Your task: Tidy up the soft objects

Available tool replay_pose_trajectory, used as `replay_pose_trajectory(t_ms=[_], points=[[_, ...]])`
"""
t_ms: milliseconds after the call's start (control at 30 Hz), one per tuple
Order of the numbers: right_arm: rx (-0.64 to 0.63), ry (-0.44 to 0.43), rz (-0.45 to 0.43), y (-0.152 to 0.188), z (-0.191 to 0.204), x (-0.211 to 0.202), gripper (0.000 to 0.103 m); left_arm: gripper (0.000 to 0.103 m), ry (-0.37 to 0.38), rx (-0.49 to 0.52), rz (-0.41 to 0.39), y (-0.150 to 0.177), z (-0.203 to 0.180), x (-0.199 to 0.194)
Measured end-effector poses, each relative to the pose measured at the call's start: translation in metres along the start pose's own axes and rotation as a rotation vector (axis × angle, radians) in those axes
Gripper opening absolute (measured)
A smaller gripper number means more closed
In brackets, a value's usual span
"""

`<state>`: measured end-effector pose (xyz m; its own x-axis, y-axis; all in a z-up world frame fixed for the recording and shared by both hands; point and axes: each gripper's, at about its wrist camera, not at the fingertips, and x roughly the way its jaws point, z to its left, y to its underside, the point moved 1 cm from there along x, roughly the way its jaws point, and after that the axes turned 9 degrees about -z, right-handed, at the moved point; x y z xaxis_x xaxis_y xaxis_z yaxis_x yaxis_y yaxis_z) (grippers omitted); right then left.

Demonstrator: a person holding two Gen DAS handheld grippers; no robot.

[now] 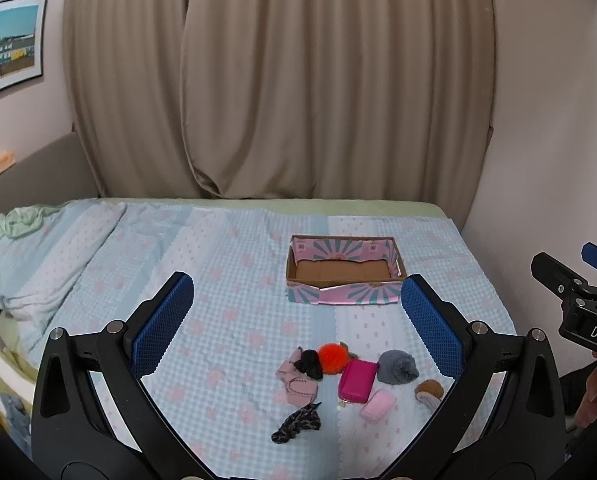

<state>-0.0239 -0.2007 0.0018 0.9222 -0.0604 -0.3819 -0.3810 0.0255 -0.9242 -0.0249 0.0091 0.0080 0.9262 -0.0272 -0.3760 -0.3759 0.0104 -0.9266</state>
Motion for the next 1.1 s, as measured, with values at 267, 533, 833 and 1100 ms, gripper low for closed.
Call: replay_pose_trajectory(t_ms=[267,533,833,1100], points=[[-0.006,-0.003,-0.001,-0.0019,0.0028,0.0000,0.103,0.103,-0.003,-0.004,0.001,0.0000,0.0018,0.0002],[-0.003,-0.005,0.000,-0.0032,0.0036,0.0001,0.103,0.103,-0.004,-0.005,0.002,0.0000,0.0032,-0.0001],[-0.002,-0.012,-0.003,-0.0025,0.0040,-0.0014,0.103,0.103,-0.004,-0.007,0.002,0.0008,0.0029,-0.0008],[0.001,-0.020,-0.004,-0.0017,0.0021,-0.0028,0.103,0.103,-0.003,-0.008,0.003,-0.0002,0.0039,-0.0006]])
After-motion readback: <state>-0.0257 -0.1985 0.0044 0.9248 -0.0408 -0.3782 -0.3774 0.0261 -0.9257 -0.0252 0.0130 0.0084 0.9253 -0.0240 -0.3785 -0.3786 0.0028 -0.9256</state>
